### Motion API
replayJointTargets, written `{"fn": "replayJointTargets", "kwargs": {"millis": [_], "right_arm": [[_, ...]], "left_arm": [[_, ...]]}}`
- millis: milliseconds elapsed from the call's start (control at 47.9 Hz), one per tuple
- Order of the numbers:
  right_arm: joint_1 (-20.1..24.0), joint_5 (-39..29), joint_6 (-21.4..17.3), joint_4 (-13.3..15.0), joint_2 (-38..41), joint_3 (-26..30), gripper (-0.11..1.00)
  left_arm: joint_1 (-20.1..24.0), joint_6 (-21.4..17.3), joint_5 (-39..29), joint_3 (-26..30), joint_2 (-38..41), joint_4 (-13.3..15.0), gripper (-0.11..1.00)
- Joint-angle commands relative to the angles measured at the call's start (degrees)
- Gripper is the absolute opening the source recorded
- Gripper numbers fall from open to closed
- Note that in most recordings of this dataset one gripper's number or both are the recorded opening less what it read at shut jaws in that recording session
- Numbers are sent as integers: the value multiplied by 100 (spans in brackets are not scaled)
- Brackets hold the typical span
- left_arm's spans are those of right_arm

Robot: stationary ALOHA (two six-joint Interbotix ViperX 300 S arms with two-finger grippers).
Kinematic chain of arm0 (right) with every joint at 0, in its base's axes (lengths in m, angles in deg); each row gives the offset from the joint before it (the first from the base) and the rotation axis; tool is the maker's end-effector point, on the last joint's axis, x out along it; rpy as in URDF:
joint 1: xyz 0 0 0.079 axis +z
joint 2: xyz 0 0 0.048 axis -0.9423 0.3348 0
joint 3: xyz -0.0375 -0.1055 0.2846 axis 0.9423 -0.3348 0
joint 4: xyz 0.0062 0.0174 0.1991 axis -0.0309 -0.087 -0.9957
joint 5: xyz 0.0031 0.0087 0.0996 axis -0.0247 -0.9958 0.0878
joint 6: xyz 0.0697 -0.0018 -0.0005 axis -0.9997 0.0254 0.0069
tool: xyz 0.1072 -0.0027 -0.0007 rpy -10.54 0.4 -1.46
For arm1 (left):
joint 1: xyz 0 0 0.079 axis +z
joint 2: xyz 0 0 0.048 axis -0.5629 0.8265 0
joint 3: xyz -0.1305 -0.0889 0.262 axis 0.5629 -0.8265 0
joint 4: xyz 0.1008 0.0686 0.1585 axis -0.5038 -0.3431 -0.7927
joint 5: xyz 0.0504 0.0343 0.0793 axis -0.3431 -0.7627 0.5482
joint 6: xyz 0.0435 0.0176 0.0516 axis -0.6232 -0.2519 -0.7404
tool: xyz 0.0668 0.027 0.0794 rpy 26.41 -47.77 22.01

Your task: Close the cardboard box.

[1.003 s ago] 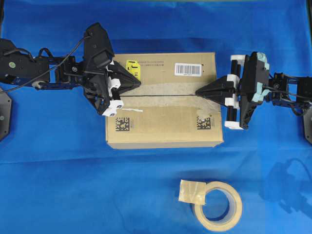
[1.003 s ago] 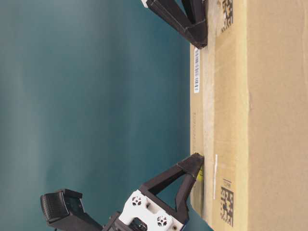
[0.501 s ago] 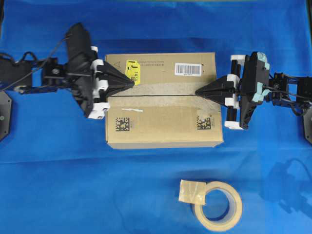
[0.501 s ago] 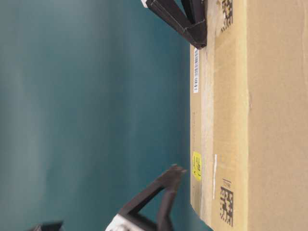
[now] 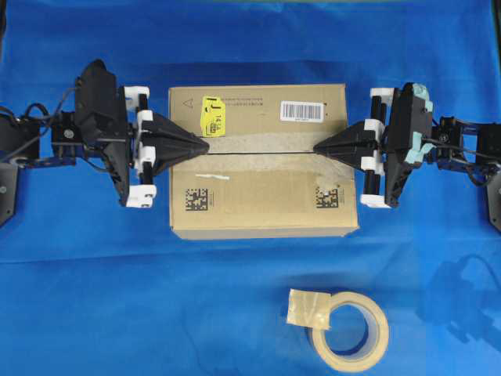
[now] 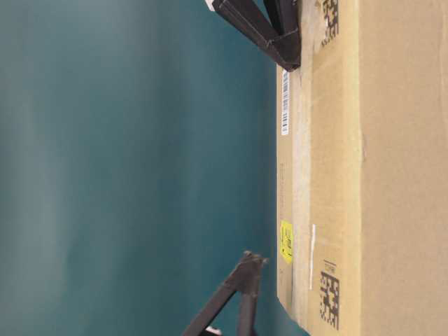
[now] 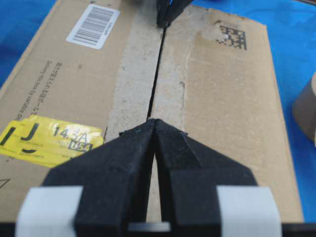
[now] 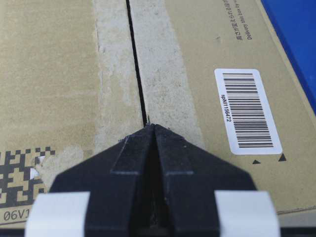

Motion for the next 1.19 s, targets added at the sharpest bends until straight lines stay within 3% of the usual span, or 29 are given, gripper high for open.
{"fn": "replayJointTargets", "kwargs": {"millis": [0, 397, 1170], "right_arm": [[-18, 26, -9, -9, -26, 79, 0], [-18, 18, -9, 0, -26, 79, 0], [-18, 9, -9, -9, -26, 88, 0]], "left_arm": [[-35, -26, 334, 44, 158, -9, 0], [-35, -35, 844, 105, 958, 0, 0], [-35, -35, 984, 53, 984, 0, 0]]}}
